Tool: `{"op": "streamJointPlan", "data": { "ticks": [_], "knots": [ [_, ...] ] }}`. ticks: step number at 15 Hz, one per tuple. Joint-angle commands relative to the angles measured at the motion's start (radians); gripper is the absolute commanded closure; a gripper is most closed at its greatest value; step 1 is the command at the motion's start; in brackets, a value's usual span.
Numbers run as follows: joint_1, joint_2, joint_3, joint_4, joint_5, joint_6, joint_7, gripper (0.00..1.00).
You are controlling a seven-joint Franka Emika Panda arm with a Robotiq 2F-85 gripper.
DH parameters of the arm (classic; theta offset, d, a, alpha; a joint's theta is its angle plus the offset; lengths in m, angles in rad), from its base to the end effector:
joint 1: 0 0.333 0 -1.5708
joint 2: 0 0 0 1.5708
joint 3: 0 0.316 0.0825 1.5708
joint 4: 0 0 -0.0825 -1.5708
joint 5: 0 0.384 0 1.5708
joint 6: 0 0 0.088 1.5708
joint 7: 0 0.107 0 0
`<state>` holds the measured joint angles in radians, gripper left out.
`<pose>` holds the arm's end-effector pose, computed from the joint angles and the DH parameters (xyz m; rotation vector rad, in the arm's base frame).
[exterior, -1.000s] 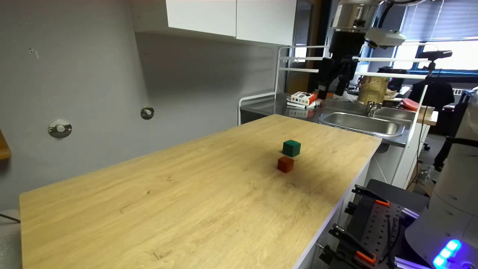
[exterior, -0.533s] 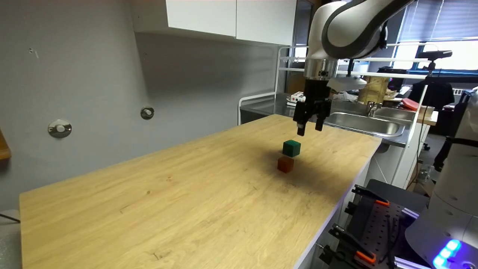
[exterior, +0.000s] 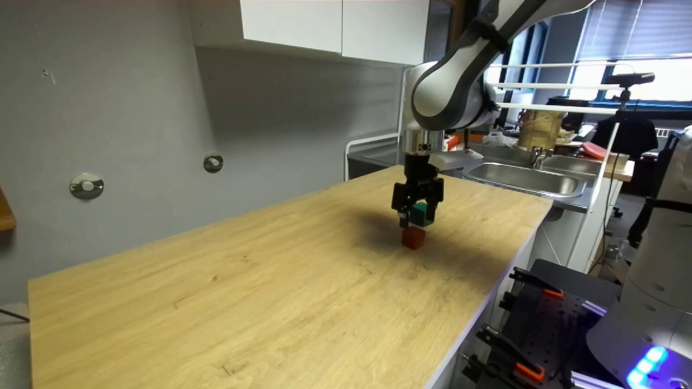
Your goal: Put the orange block on the green one
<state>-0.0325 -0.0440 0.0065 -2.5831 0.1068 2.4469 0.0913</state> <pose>0.4317 -0.0112 0.2680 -3.0612 0.3111 0.1450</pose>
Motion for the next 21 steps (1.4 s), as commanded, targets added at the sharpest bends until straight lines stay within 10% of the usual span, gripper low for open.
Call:
{"op": "streamJointPlan", "data": {
  "ticks": [1, 4, 5, 15, 16, 17, 21],
  "knots": [
    [0.009, 0.152, -0.008, 0.117, 0.061, -0.007, -0.058, 0.00],
    [0.002, 0.233, -0.003, 0.171, 0.072, -0.021, -0.063, 0.00],
    [0.002, 0.252, -0.003, 0.181, 0.062, -0.020, -0.050, 0.25],
    [-0.001, 0.232, -0.019, 0.196, 0.038, -0.048, -0.015, 0.90],
    [-0.001, 0.225, -0.020, 0.193, 0.038, -0.049, -0.013, 0.92],
    [0.001, 0.217, -0.023, 0.188, 0.032, -0.051, -0.004, 0.60],
    [0.005, 0.198, -0.026, 0.164, 0.029, -0.056, 0.009, 0.52]
  ]
}}
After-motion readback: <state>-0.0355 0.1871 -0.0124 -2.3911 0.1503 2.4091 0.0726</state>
